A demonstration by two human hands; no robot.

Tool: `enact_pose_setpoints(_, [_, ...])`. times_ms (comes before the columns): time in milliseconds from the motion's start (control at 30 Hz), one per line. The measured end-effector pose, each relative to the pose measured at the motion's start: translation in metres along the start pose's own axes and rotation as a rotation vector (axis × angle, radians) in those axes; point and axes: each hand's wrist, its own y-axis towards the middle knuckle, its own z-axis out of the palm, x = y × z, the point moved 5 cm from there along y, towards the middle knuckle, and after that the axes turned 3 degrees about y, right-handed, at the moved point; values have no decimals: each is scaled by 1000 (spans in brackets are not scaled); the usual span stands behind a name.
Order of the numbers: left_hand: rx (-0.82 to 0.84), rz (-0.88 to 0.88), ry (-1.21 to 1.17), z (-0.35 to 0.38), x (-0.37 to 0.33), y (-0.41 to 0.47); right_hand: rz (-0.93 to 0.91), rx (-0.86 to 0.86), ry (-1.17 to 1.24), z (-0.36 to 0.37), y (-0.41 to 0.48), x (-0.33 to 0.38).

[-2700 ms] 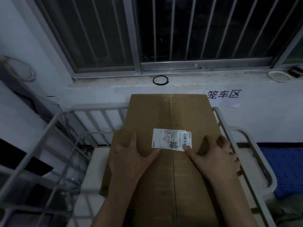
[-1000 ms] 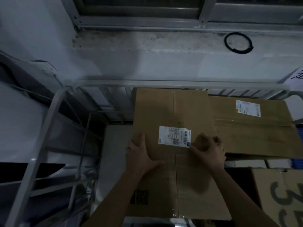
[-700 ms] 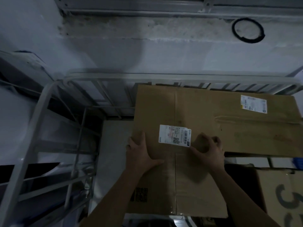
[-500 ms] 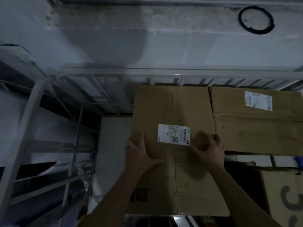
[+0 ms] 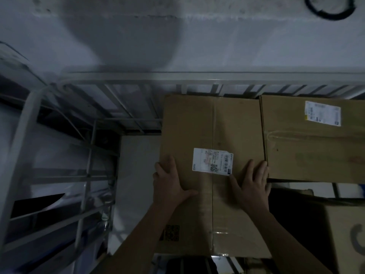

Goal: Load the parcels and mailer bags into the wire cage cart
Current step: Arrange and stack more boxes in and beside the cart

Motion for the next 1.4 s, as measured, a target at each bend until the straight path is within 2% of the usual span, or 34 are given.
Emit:
enact_pose_setpoints(233, [-33, 17, -7, -30, -11, -7, 40, 169, 23, -30, -6, -5])
enact_pose_setpoints(433, [-135, 84, -31, -63, -8, -50, 68, 98, 157, -52, -81, -26])
enact_pose_setpoints(633, [-74, 76, -44, -59, 1, -116, 122, 61, 144, -68, -160, -64])
enact_pose_setpoints(900, [-122, 213, 114, -65, -65, -179, 136, -71, 152, -110, -219, -105])
enact_pose_setpoints(1167, [-68, 289, 158, -13, -139, -216, 156, -82, 121, -131, -224, -171])
enact_pose_setpoints(1300, [-66, 297, 238, 30, -185, -235, 124, -48, 72, -141, -211, -228])
enact_pose_setpoints(1400, [-29, 298, 185, 75, -227, -247, 100, -39, 64, -152, -193, -284])
